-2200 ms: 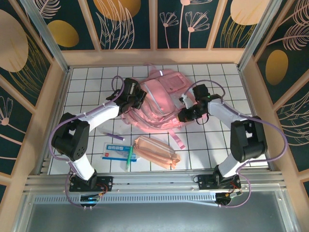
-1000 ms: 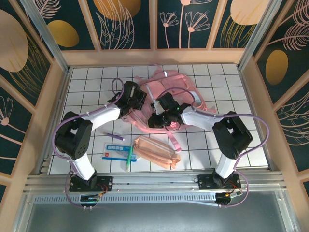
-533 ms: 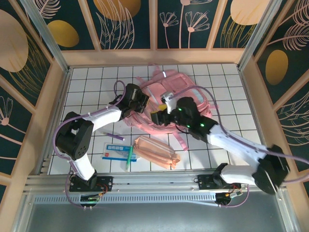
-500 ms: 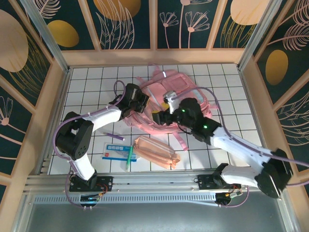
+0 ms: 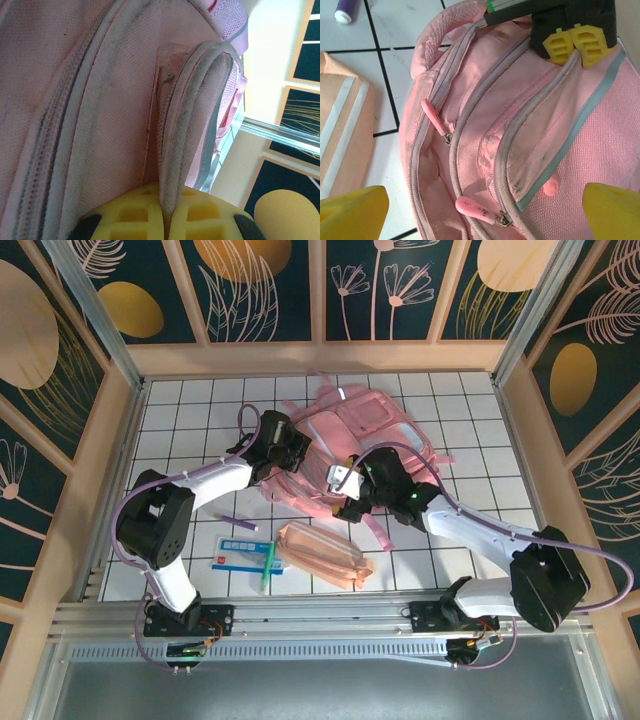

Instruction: Pack books, pencil case, and school supplies into a backpack

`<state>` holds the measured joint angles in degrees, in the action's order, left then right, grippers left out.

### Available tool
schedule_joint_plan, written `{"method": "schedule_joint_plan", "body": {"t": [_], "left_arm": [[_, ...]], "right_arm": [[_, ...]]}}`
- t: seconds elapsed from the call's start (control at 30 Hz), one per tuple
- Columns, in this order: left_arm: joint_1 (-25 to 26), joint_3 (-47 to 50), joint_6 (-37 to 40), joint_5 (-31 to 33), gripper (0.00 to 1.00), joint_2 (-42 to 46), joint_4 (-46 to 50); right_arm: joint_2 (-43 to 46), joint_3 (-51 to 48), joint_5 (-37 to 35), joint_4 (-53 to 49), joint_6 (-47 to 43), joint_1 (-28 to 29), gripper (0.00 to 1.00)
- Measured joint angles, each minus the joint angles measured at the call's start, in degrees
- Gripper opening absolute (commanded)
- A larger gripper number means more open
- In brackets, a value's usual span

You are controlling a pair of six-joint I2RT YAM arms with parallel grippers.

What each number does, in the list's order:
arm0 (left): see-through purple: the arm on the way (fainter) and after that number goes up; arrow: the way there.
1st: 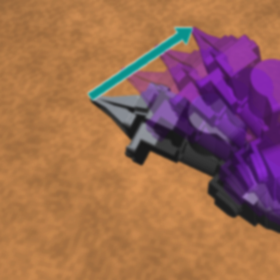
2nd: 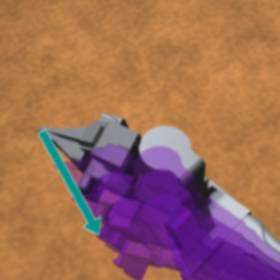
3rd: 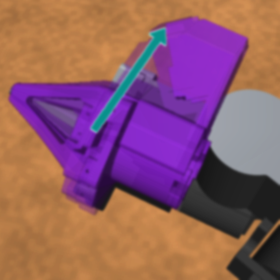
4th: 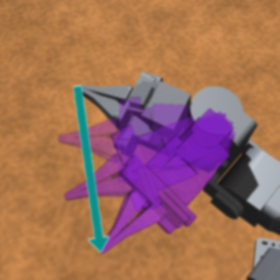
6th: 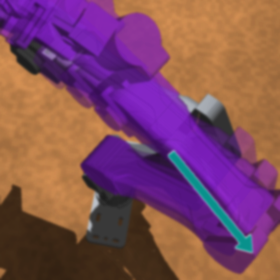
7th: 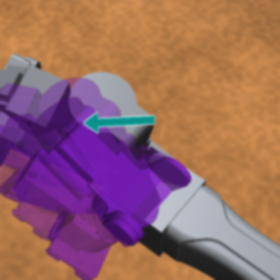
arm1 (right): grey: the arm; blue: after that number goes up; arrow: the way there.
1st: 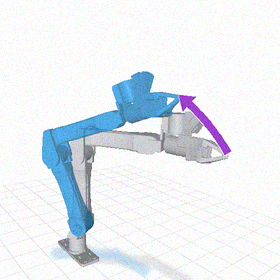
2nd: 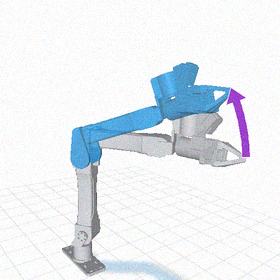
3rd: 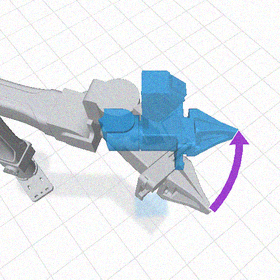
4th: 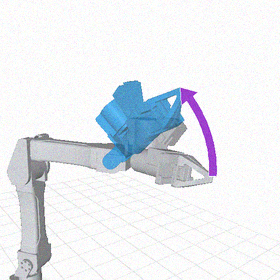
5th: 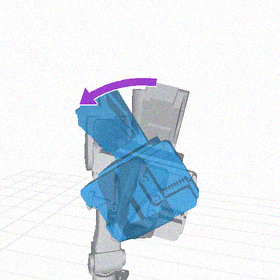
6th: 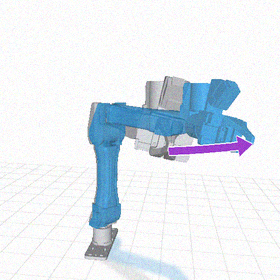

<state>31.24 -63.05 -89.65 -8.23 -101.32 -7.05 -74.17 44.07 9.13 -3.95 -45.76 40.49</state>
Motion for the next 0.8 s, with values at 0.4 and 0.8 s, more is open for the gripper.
{"method": "schedule_joint_plan", "body": {"t": [0.4,0.8], "left_arm": [[0.0,-0.1,0.0,-0.6,0.00,0.0,0.0],[0.0,0.1,0.2,-0.5,0.00,0.0,-0.5]], "right_arm": [[-9.9,-1.8,-2.3,12.4,-5.4,-0.7,0.99],[-10.4,-8.4,-9.2,25.4,-8.1,1.3,0.32]]}}
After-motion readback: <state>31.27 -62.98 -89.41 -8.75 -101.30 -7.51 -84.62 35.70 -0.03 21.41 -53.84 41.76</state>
